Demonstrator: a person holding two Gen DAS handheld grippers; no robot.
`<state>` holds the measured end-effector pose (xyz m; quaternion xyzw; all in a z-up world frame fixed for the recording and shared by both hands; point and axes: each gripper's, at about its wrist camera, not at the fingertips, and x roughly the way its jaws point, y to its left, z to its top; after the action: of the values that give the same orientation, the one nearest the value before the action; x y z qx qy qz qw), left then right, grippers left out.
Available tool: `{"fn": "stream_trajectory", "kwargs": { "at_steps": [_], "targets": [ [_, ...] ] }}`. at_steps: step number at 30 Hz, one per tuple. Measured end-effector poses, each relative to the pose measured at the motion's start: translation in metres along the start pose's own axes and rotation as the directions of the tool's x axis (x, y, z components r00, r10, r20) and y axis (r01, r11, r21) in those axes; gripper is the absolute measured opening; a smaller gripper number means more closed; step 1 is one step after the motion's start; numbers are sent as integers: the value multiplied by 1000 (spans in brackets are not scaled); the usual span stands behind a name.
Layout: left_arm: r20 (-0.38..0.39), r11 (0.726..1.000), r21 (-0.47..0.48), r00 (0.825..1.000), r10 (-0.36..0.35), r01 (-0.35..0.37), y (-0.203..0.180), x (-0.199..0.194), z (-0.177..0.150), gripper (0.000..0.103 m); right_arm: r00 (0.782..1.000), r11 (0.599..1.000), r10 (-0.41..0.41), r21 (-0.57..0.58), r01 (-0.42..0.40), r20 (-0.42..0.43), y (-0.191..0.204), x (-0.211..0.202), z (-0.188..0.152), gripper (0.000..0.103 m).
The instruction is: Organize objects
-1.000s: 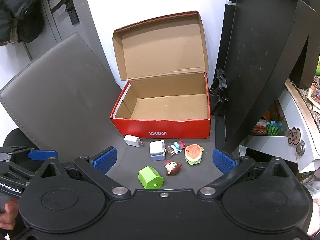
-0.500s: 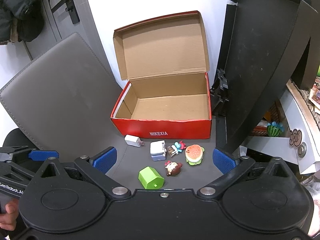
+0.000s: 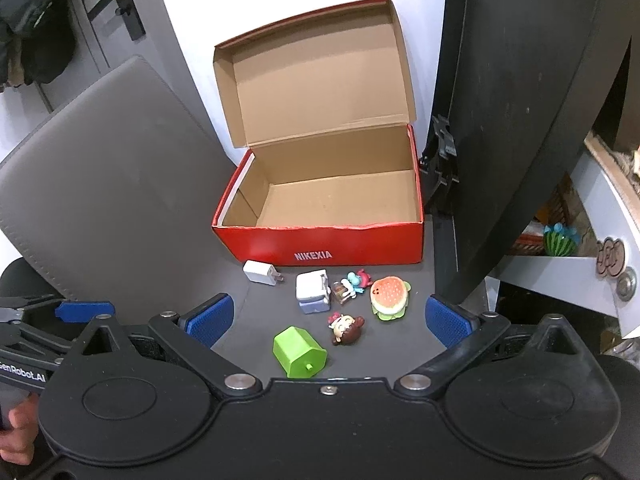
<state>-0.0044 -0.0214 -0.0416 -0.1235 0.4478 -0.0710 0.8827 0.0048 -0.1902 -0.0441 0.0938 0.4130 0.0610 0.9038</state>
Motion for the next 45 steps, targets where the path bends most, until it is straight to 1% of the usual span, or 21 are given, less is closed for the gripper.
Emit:
{"fn": "stream_trajectory", "kwargs": {
  "at_steps": [4, 10, 13, 23, 26, 30, 33, 35, 38, 41, 45],
  "targets": [
    [-24, 1000, -12, 1000, 4, -5, 2, 10, 1, 102, 1000, 1000, 3, 18, -3, -12, -5, 9, -1, 103],
    [-39, 999, -48, 999, 13, -15, 8, 24, 4, 102, 1000, 999, 7, 49, -5, -29, -12, 23, -2, 103],
    [-41, 997, -70, 999, 24, -27, 11, 30, 5, 102, 1000, 998, 5, 69, -3, -28, -17, 28, -1, 103],
    [-74, 993, -113, 997, 29, -37, 17, 49, 9, 102, 999, 993, 10, 121, -6, -33, -32, 46, 1, 103],
    [-62, 987, -152, 997, 47, -56, 23, 51, 10, 102, 999, 991, 11, 130, -6, -39, -35, 50, 2, 103],
    [-63, 979, -195, 997, 42, -53, 31, 56, 15, 102, 999, 989, 16, 148, -10, -42, -38, 56, 2, 103],
    [-64, 975, -214, 997, 41, -53, 35, 60, 16, 102, 999, 981, 19, 194, -12, -33, -45, 60, 3, 103],
    [-69, 972, -227, 997, 41, -56, 36, 63, 17, 102, 999, 974, 27, 225, -20, -28, -50, 62, 3, 103],
    [-79, 969, -243, 996, 38, -56, 39, 68, 17, 101, 1000, 969, 16, 246, -10, -24, -54, 67, 4, 103],
    [-95, 966, -255, 995, 24, -47, 41, 75, 16, 99, 1000, 962, 22, 271, -15, -22, -58, 72, 3, 103],
    [-112, 952, -302, 994, 16, -50, 45, 84, 15, 99, 999, 950, 43, 309, -32, -30, -61, 82, -1, 102]
  ]
}}
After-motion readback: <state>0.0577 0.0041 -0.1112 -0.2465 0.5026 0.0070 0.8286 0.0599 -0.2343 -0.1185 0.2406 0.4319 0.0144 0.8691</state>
